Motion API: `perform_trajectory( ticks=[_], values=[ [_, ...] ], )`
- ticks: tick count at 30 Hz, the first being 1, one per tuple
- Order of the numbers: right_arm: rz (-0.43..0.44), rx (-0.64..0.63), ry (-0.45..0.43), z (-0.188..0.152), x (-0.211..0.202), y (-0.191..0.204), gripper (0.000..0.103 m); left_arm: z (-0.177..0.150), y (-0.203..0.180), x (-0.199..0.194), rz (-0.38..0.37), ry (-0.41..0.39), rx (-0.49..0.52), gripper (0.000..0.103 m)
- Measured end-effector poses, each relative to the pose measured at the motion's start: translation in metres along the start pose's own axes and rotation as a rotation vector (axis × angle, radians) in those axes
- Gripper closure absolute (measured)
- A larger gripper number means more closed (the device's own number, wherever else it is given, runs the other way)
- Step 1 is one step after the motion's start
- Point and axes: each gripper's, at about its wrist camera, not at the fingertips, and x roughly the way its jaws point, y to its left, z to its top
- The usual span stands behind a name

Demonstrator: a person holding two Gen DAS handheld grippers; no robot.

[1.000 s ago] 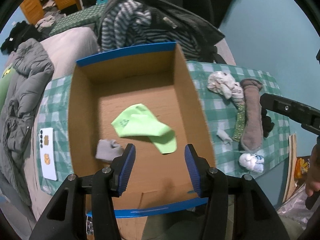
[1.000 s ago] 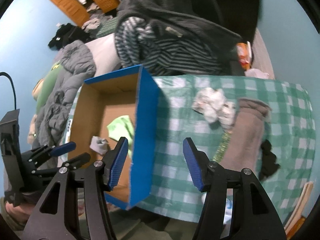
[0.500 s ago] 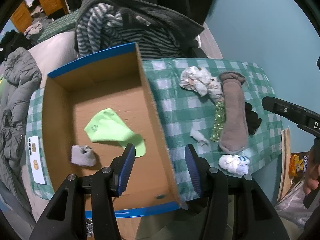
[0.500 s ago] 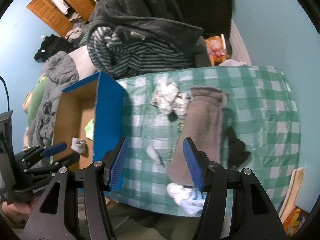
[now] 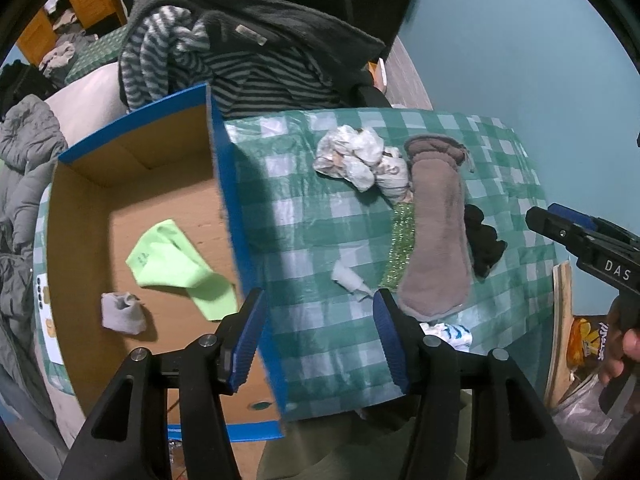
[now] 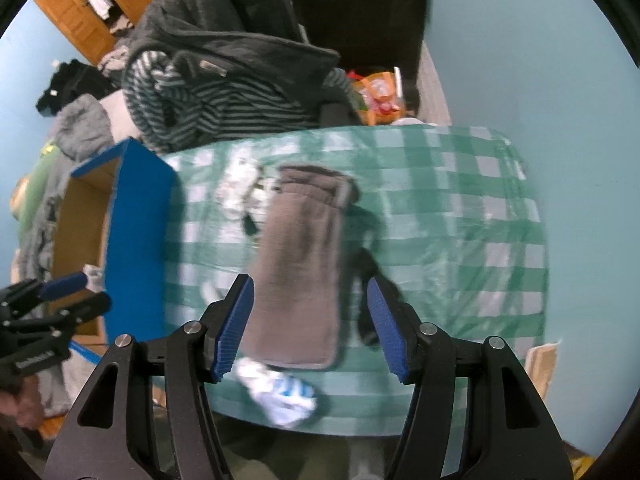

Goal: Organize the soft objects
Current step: 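Withdraw both tools from the box back toward the remaining socks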

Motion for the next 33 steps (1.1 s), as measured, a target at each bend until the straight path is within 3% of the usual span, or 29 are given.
perform_trajectory(
  ticks=[6, 21, 33],
  values=[
    [-0.049, -0.018, 0.025, -0.003, 0.011, -0.025, 0.043, 0.004, -0.012, 0.021, 0.007, 0.037, -0.017, 0.047],
    [-0.057, -0.038, 0.081, -0.001, 0.042, -0.045, 0.043, 0.002, -0.012, 0.07, 0.029, 0.125, -0.084, 0.047],
    [-0.044, -0.055, 0.11, 0.0, 0.055, -0.05, 0.042, -0.001, -0.009, 0.073, 0.078, 0.119, -0.072, 0.043]
  ],
)
